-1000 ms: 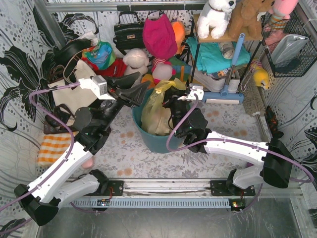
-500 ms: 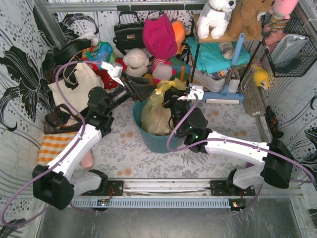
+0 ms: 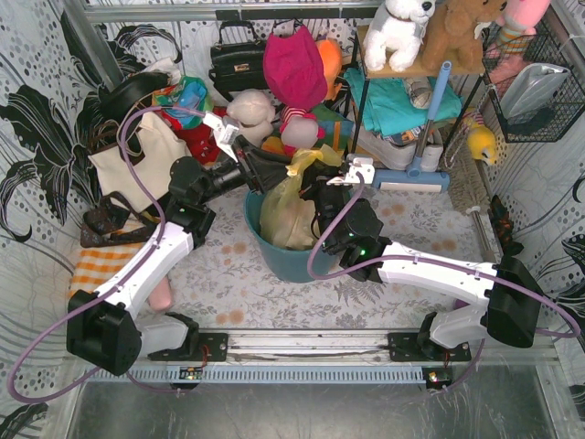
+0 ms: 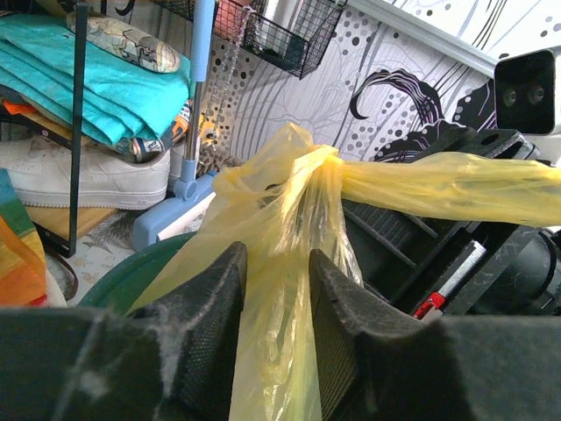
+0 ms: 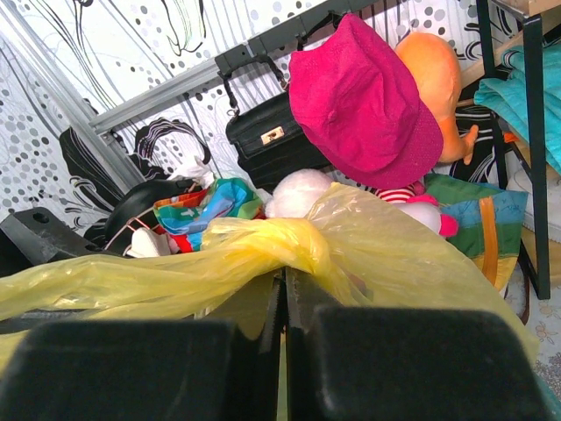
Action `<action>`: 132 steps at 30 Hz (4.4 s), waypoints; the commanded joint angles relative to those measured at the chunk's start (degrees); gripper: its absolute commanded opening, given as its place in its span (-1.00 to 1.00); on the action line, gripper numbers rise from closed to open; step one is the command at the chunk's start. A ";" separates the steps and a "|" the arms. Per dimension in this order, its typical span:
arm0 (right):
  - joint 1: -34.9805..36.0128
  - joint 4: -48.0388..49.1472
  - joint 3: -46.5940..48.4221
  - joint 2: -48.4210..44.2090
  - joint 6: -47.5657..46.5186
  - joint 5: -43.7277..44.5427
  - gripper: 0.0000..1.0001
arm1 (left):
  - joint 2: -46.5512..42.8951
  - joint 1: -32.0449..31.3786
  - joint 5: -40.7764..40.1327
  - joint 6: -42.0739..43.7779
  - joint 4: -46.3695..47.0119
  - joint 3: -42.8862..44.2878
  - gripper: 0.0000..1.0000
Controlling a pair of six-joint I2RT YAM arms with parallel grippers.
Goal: Tie the trash bag
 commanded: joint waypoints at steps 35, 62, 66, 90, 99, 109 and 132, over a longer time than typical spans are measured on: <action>-3.02 13.46 -2.40 1.90 0.40 -16.52 -1.00 | -9.54 0.32 6.63 7.12 -16.13 1.64 -1.00; -3.01 11.91 -2.77 1.02 2.19 -16.74 -1.00 | -3.90 0.32 -9.91 15.07 -20.00 6.57 0.17; -2.97 11.89 -2.64 1.30 2.38 -16.83 -1.00 | -1.45 0.32 -5.41 14.99 -19.20 7.78 0.14; -3.97 18.77 1.73 8.40 -3.42 -17.45 -1.00 | -7.85 -0.93 11.28 16.58 -25.51 2.74 -0.96; -4.59 22.39 3.14 8.36 -8.45 -18.69 -1.00 | -6.92 -3.29 11.58 20.00 -32.31 2.89 -0.95; -4.61 17.04 -0.36 3.01 -5.99 -21.30 -1.00 | -11.01 -3.75 -5.12 21.88 -32.64 2.25 -0.88; -5.55 15.60 1.31 6.73 -0.83 -29.37 -1.00 | -11.59 -3.77 7.69 22.65 -32.37 2.55 -0.76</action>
